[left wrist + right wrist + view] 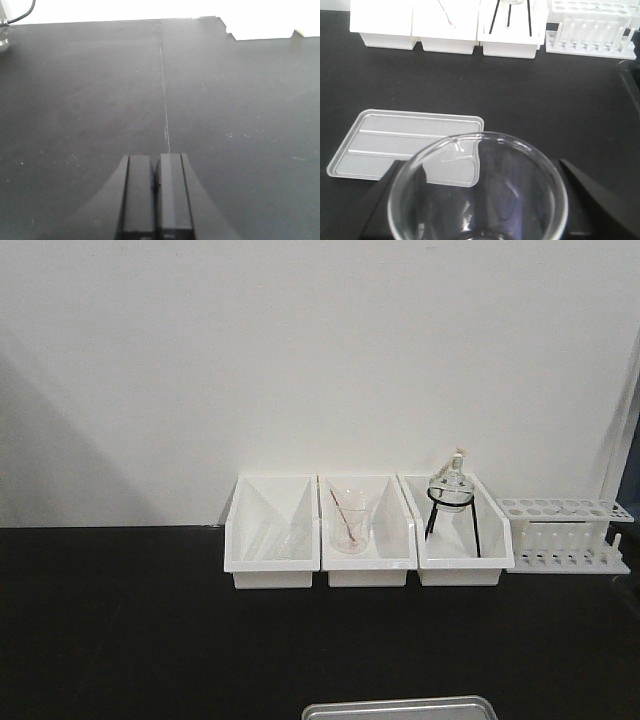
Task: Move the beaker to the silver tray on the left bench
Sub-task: 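Extend the right arm carrying the beaker toward the silver tray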
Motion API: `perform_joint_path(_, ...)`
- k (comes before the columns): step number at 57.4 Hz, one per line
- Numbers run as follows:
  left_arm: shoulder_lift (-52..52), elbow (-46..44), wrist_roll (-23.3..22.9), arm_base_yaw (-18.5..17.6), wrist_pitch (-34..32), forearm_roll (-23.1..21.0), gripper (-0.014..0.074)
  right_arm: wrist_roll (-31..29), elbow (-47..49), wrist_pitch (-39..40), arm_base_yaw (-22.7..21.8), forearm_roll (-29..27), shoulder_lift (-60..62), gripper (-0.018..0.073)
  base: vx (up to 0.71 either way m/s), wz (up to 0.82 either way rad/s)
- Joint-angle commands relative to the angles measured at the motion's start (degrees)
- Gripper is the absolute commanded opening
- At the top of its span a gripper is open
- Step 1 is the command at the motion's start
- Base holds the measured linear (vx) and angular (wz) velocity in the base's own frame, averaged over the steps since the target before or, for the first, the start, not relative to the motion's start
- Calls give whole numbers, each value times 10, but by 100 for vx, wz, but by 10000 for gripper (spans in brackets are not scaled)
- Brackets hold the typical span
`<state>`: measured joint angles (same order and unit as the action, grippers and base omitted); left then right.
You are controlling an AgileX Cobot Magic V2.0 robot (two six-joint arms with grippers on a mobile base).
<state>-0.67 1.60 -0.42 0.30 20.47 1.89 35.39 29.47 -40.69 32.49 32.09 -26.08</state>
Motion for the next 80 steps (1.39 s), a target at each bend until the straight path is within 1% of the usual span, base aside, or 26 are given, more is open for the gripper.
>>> perform_joint_path(1,-9,16,-1,-4,-44,-1,1,-2,17,48,-2,24,-1,-4,0,0)
perform_joint_path(5,-9,16,-1,-4,-44,-1,1,-2,16,79,-2,34,-2,-4,0,0)
perform_joint_path(8,-9,16,-1,-4,-44,-1,1,0,12,126,-2,59,-8,-4,0,0)
perform_joint_path(11,-9,16,-1,-4,-44,-1,1,9,2,195,-2,110,-21,-4,0,0)
perform_joint_path(15,-9,16,-1,-4,-44,-1,1,31,-20,300,-2,211,-55,-4,0,0)
perform_joint_path(16,-9,16,-1,-4,-44,-1,1,44,-25,326,-2,242,-70,-4,0,0)
perform_joint_path(18,-9,16,-1,-4,-44,-1,1,68,-29,353,-2,277,-93,-4,0,0)
perform_joint_path(19,-9,16,-1,-4,-44,-1,1,92,-31,366,-2,296,-112,-4,0,0)
perform_joint_path(25,-9,16,-1,-4,-44,-1,1,227,-25,384,-2,355,-217,-4,0,0)
perform_joint_path(30,-9,16,-1,-4,-44,-1,1,304,-7,401,-2,427,-303,-4,0,0)
perform_joint_path(36,-9,16,-1,-4,-44,-1,1,355,26,431,-2,505,-380,-4,0,0)
perform_joint_path(41,-9,16,-1,-4,-44,-1,1,371,62,452,-2,539,-435,-4,0,0)
perform_joint_path(49,-9,16,-1,-4,-44,-1,1,366,110,484,-2,548,-499,-4,0,0)
perform_joint_path(55,-9,16,-1,-4,-44,-1,1,366,130,496,-2,536,-518,-4,0,0)
perform_joint_path(60,-9,16,-1,-4,-44,-1,1,366,138,497,-8,509,-525,-4,0,0)
perform_joint_path(62,-9,16,-1,-4,-44,-1,1,366,138,508,-18,494,-527,-4,0,0)
perform_joint_path(65,-9,16,-1,-4,-44,-1,1,366,138,534,-37,455,-531,-4,0,0)
perform_joint_path(66,-9,16,-1,-4,-44,-1,1,366,138,549,-48,429,-533,-4,0,0)
perform_joint_path(67,-9,16,-1,-4,-44,-1,1,366,137,568,-60,414,-534,-4,0,0)
perform_joint_path(70,-9,16,-1,-4,-44,-1,1,362,137,647,-98,349,-540,-4,0,0)
perform_joint_path(73,-9,16,-1,-4,-44,-1,1,351,137,712,-125,311,-544,-4,0,0)
perform_joint_path(76,-9,16,-1,-4,-44,-1,1,323,137,795,-158,267,-552,-4,0,0)
perform_joint_path(80,-9,16,-1,-4,-44,-1,1,271,137,870,-189,228,-560,-4,0,0)
